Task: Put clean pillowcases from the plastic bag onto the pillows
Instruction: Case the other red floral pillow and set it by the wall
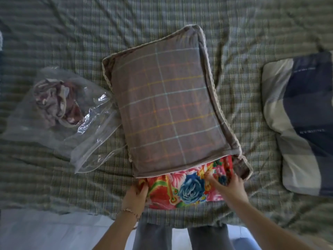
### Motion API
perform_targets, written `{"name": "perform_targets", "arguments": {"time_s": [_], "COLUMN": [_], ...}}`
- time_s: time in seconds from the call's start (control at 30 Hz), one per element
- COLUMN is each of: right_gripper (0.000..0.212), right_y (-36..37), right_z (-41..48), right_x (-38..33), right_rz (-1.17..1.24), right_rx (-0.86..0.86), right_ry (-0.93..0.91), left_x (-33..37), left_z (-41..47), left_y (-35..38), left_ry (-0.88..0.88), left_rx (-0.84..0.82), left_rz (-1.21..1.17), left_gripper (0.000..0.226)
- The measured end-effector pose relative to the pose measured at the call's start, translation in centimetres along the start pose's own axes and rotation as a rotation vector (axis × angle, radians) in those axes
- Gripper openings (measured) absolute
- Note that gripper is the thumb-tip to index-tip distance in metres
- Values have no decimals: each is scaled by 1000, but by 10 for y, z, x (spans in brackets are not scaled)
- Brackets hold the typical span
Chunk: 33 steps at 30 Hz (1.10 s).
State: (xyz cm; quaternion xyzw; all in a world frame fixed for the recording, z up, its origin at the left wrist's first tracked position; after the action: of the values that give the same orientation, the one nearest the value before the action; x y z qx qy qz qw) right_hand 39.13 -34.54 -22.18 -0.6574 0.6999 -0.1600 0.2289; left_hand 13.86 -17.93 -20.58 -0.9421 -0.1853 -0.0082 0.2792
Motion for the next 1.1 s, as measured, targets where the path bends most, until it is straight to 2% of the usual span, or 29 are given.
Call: {"name": "perform_targets", "arguments": {"time_s": [0.03, 0.1, 0.17, 0.2, 0.27, 0.3, 0.37, 0.4, 0.43, 0.47, 0.5, 0.53, 0.57, 0.6, 0.63, 0.7, 0.77, 0.83, 0.9, 0.93, 1.0, 1.07, 1.1], "right_gripper": [120, 134, 151, 154, 146, 136, 108, 95, 87, 81, 74, 65, 55, 46, 37, 29, 42, 67, 88, 88, 65, 35, 27], "right_y": [14, 20, 26, 26, 20, 16, 11, 9, 8, 6, 5, 1, -3, -8, -14, -28, -43, -54, -55, -50, -51, -65, -71], "right_z": [2, -33, -68, -81, -86, -81, -70, -66, -65, -65, -66, -67, -69, -73, -77, -84, -99, -110, -104, -99, -88, -78, -75], "right_x": [8, -22, -46, -54, -61, -64, -70, -73, -76, -77, -78, -80, -83, -87, -93, -107, -128, -151, -170, -175, -182, -181, -178], "right_rz": [-7, 28, -93, -181, -292, -292, -208, -166, -130, -112, -106, -113, -128, -151, -167, -178, -146, -113, -188, -256, -292, -126, -59], "right_rx": [-28, -85, -128, -126, -40, 4, 79, 105, 127, 155, 176, 193, 205, 211, 213, 233, 266, 312, 226, 147, 81, 123, 137], "right_ry": [-5, -56, -143, -174, -209, -209, -213, -218, -222, -244, -271, -309, -359, -414, -464, -539, -602, -682, -659, -639, -596, -507, -464], "left_x": [1, 21, 52, 67, 94, 108, 127, 132, 138, 145, 149, 151, 154, 156, 158, 168, 180, 179, 178, 181, 193, 198, 191], "left_z": [0, -9, -27, -38, -52, -58, -63, -57, -55, -54, -56, -58, -56, -50, -41, -35, -58, -87, -98, -103, -108, -104, -97], "left_y": [0, -9, -15, -15, -8, -8, -11, -11, -16, -24, -30, -34, -40, -43, -45, -50, -52, -63, -77, -83, -91, -94, -96], "left_ry": [-23, -44, 2, -3, -83, -109, -16, 132, 328, 539, 704, 815, 839, 801, 754, 796, 1071, 1291, 1385, 1404, 1429, 1409, 1363], "left_rx": [4, 10, -50, -123, -335, -421, -474, -404, -250, 11, 229, 379, 474, 488, 432, 328, 288, 358, 401, 420, 475, 544, 576], "left_rz": [18, 58, -33, -165, -485, -572, -445, -222, 68, 298, 424, 445, 432, 452, 470, 447, 335, 213, 99, 71, 69, 178, 274], "left_gripper": [46, 43, 42, 42, 31, 22, 16, 18, 21, 22, 20, 20, 26, 35, 39, 30, 15, 17, 19, 18, 17, 15, 10]}}
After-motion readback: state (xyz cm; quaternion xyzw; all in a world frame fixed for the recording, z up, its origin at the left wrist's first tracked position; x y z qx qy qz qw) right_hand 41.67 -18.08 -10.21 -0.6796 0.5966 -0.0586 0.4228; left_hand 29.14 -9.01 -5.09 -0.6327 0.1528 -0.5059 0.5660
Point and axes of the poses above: each hand's wrist, its own z-axis towards the middle knuckle, its own y-axis out of the palm, x = y × z, the point moved 6 cm from there along z, towards the middle knuckle, and after that the axes turned 4 degrees about x, right-handed, at the moved point
